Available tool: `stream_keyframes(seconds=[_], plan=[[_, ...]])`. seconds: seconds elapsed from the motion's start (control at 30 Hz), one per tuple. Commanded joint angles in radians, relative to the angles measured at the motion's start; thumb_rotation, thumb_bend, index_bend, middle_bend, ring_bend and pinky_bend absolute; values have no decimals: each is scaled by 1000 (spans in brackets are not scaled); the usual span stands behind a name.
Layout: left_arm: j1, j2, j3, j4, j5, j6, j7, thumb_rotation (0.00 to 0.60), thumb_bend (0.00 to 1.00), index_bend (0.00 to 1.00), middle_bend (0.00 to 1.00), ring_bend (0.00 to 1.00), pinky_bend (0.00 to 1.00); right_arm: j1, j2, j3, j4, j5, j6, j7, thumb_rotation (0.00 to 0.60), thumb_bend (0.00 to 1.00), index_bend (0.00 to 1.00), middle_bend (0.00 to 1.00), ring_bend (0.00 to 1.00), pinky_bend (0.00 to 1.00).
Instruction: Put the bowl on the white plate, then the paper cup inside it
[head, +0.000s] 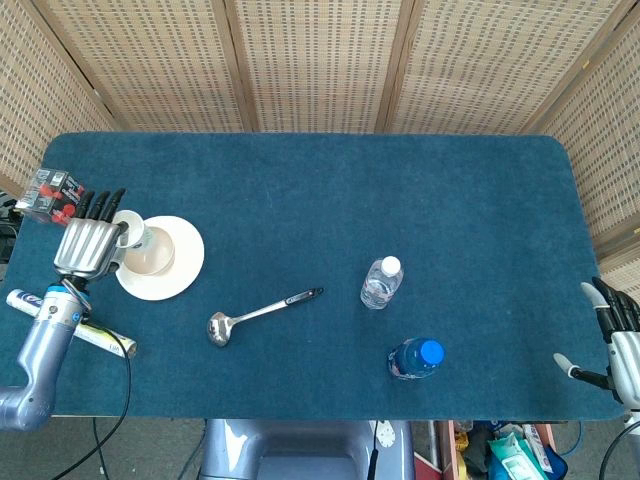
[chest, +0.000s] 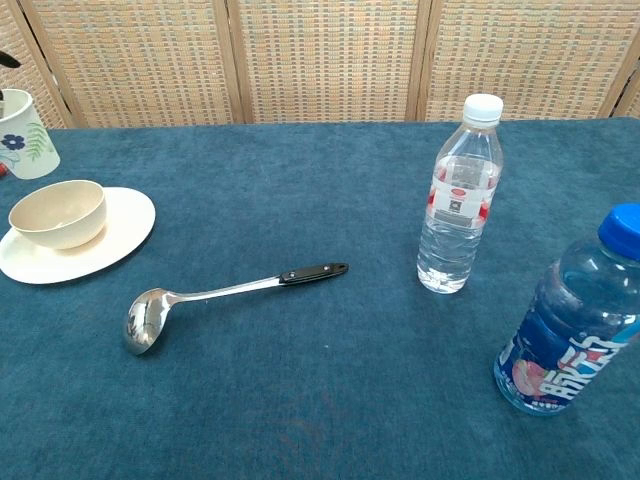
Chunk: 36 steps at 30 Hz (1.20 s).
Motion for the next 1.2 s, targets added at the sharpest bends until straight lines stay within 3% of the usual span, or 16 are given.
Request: stream_keyframes(seconds=[0.03,0.37,1.2], plan=[[25,7,8,44,-11,-24,-40,600,440,750,0,0,5,1,-1,-1,-1,-1,-1,-3,600,142,9,0,0,0],[48,-56,10,171,-6,-97,-103,600,438,750,0,0,5,2,-2,-2,-7,0,-5,-17,600,142,9,0,0,0],[19,-165,-26,200,-31,-129,-10,600,439,721,0,0,7,2,-2,0,-4,5,-7,-10,600,142,9,0,0,0]])
